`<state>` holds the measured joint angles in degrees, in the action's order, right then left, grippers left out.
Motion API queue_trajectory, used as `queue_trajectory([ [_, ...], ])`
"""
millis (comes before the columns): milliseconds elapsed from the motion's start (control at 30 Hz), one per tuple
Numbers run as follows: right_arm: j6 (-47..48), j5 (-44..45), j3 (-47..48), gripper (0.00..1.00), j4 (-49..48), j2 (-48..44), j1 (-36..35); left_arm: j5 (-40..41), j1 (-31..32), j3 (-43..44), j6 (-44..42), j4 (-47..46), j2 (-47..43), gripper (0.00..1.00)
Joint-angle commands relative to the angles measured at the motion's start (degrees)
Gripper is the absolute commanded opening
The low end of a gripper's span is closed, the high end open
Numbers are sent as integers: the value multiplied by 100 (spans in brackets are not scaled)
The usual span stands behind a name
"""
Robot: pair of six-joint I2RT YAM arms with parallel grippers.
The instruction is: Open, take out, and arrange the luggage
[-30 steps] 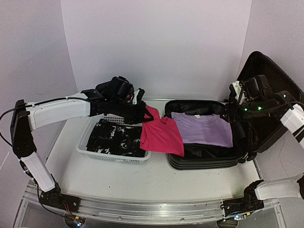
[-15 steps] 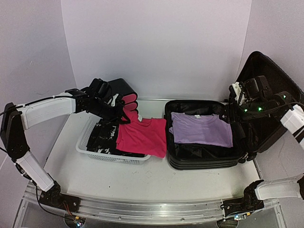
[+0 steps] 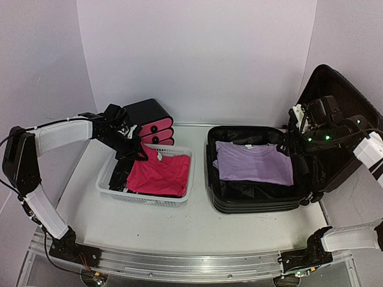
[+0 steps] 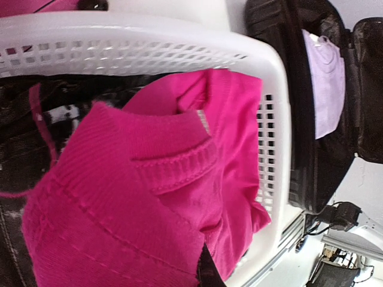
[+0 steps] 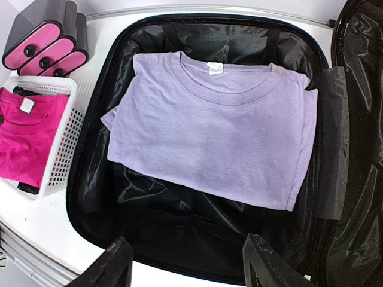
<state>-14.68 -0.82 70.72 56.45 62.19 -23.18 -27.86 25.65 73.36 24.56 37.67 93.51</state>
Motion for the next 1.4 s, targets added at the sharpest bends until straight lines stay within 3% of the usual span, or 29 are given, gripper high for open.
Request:
queue_trajectory([
  [0, -44, -23, 143, 65, -64, -54, -13, 218, -108, 105, -588, 241, 134, 0],
  [900, 20, -94, 128, 65, -15, 251, -20, 2242, -367, 637, -1625, 944, 825, 0],
  [1000, 28, -88, 126, 65, -13, 289, -17, 2652, -363, 699, -1612, 1057, 763, 10],
  [1133, 43, 2, 73, 65, -13, 435, -24, 3327, -367, 694, -1630, 1170, 347, 36],
  [1267, 121, 497, 107, 65, 165, 788, -113, 3895, -365, 594, -1656, 1225, -499, 47],
  [1367, 240, 1078, 373, 65, 453, 1335, -429, 3566, -366, 540, -1597, 1208, -1170, 52],
])
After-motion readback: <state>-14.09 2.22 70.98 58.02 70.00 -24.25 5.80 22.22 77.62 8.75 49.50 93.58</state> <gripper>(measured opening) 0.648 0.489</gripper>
